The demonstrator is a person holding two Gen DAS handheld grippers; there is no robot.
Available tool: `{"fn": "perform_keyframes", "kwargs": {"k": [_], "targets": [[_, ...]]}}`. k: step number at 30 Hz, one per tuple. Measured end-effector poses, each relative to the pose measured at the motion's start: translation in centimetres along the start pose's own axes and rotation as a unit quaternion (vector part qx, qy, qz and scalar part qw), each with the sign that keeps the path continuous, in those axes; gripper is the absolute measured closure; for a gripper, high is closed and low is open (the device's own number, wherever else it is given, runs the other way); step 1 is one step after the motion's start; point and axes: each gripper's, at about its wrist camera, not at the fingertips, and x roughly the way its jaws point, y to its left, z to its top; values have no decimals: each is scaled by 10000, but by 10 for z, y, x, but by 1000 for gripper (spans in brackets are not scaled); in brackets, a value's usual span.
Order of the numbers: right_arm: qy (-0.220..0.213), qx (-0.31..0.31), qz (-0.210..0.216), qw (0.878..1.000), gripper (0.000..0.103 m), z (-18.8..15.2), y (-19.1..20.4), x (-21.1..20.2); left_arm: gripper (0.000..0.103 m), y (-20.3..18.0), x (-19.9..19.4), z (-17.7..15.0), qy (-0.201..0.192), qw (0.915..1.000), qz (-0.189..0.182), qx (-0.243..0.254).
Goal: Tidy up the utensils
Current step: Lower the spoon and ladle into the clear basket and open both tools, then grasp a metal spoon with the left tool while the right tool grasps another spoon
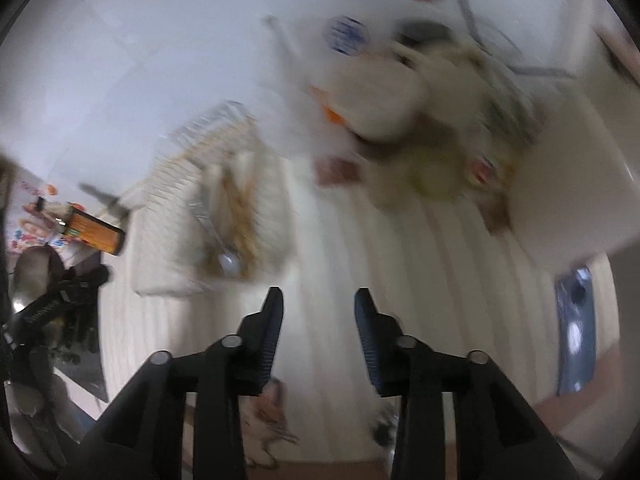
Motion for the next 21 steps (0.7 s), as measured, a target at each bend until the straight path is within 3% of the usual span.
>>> {"fn": "perform_keyframes", "kwargs": {"k": [2,6,10,14,16,19,21], "targets": [[173,155,-204,9995,63,-16,-24,6,26,2,3,-16,-192,9991,366,83],[700,445,-385,9958,63,-50,-61,30,1,-3,20,-44,-174,9978,608,182],[1267,509,-525,9892,63,-84,-76,64,1,-23,39,-71,208,9959,741,474],[1453,568,-460,9867,63,-104,-79,86,1,-39,42,-88,415,9956,681,484],[1276,454,-514,9895,69,-108,-77,93,1,-52,43,-93,497,9950,625,600],[1177,480,-294,9914,95,-108,-76,95,1,-83,42,-104,491,9930,550,926],[1084,557,-347,9919,103,-108,-80,90,1,-106,40,-112,506,9912,422,1152]]}}
